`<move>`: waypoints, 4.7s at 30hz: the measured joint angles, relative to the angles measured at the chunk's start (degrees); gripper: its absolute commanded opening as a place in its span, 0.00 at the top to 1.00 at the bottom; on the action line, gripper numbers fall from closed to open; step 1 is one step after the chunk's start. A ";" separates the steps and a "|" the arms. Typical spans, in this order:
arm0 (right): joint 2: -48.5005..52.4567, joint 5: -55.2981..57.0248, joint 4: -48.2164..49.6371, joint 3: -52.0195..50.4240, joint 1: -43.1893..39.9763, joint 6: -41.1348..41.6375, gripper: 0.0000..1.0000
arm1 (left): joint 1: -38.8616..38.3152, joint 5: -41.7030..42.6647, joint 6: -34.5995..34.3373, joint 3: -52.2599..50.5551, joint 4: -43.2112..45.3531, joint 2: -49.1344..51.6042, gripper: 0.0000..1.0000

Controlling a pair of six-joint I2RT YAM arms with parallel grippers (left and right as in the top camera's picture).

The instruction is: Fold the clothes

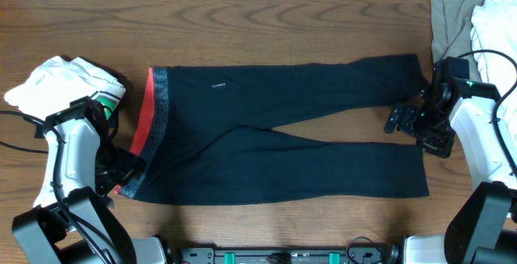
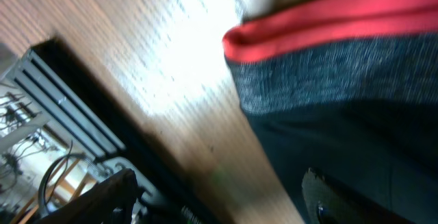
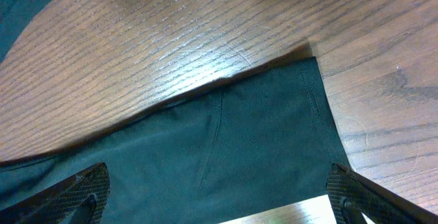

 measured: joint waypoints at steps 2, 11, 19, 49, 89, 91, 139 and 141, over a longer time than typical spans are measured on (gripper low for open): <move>0.00 0.02 -0.15 0.00 0.00 0.00 0.01 | 0.00 -0.07 -0.50 -2.01 3.37 0.00 0.21; 0.00 0.17 -1.01 -0.02 0.00 0.00 0.01 | 2.73 5.55 2.05 -11.78 19.19 0.00 0.21; 0.00 0.17 -1.25 -0.02 0.00 0.00 0.01 | 2.82 8.00 4.26 -12.37 22.08 0.00 0.22; 0.00 1.25 2.47 -9.16 -11.52 5.27 0.01 | 2.82 9.68 5.51 -13.35 23.02 -0.37 0.90; -0.13 -2.60 8.35 -20.41 -23.61 0.42 0.01 | 2.82 9.68 5.51 -13.35 23.02 -0.37 0.89; -0.11 -3.30 7.04 -20.37 -23.98 -0.48 0.01 | 2.82 9.66 5.51 -13.35 23.02 -0.37 0.88; -1.73 -7.80 9.29 -21.68 -29.24 -4.39 0.06 | 2.82 9.66 5.51 -13.38 23.06 -0.37 0.87; -1.70 -7.54 8.90 -21.73 -29.79 -4.24 0.05 | 2.82 9.66 5.51 -13.38 23.06 -0.37 0.87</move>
